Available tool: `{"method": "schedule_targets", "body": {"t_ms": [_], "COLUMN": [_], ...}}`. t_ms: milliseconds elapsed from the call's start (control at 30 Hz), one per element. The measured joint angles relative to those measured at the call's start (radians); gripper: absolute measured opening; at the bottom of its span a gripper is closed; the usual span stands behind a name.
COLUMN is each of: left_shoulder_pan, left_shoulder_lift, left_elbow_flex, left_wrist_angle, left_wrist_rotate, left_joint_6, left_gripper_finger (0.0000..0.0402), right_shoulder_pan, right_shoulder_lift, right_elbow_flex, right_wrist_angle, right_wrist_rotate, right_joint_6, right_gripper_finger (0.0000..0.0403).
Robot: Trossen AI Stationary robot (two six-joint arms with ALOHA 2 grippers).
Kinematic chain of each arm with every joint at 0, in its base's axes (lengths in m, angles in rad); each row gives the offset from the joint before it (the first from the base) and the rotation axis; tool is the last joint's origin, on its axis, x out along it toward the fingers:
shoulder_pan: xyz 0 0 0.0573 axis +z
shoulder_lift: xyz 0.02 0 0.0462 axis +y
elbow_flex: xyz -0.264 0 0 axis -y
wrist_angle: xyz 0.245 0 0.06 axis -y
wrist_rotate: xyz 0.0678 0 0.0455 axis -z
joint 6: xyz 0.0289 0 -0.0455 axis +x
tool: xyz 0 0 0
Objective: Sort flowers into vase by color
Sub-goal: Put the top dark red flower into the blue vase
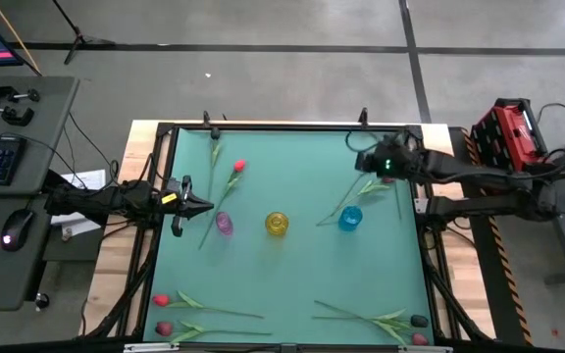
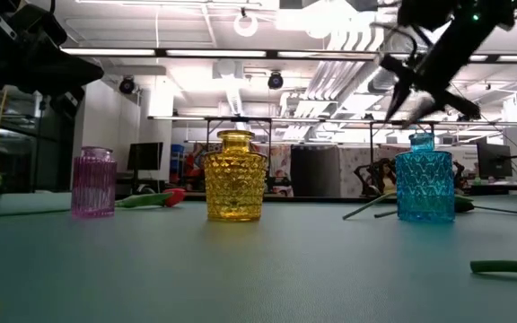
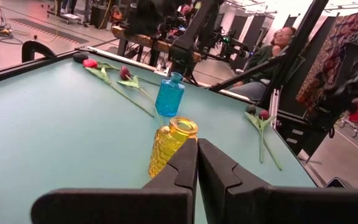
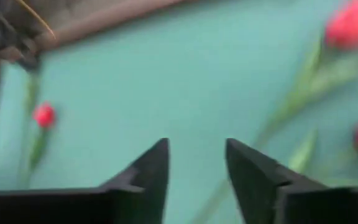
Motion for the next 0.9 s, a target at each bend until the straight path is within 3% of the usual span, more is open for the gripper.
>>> {"method": "schedule_targets", "body": {"t_ms": [167,300,600,900], "left_shoulder_pan": [0.000,0.000,0.000,0.000], "left_shoulder_lift": [0.000,0.000,0.000,0.000], "left_elbow_flex": [0.000,0.000,0.000,0.000], "left_wrist_angle": [0.000,0.000,0.000,0.000], "left_wrist_rotate": [0.000,0.000,0.000,0.000], "left_joint_6": [0.000,0.000,0.000,0.000], "left_gripper_finger": [0.0000,0.0000,0.0000,0.0000], "right_shoulder_pan": [0.042,0.070,0.076,0.051], "right_shoulder_lift": [0.033,0.079,0.311,0.463], "right_elbow_flex": [-0.050,-0.057,-0.057,-0.057], "right_wrist_angle": [-0.085,-0.130,-0.084,-0.010], "right_wrist_rotate": [-0.124,-0.140,-0.101,-0.079], "right_joint_6": [0.228,0.419,0.683,0.783], "right_gripper_finger": [0.0251,0.0281,0.0266,0.0233]}}
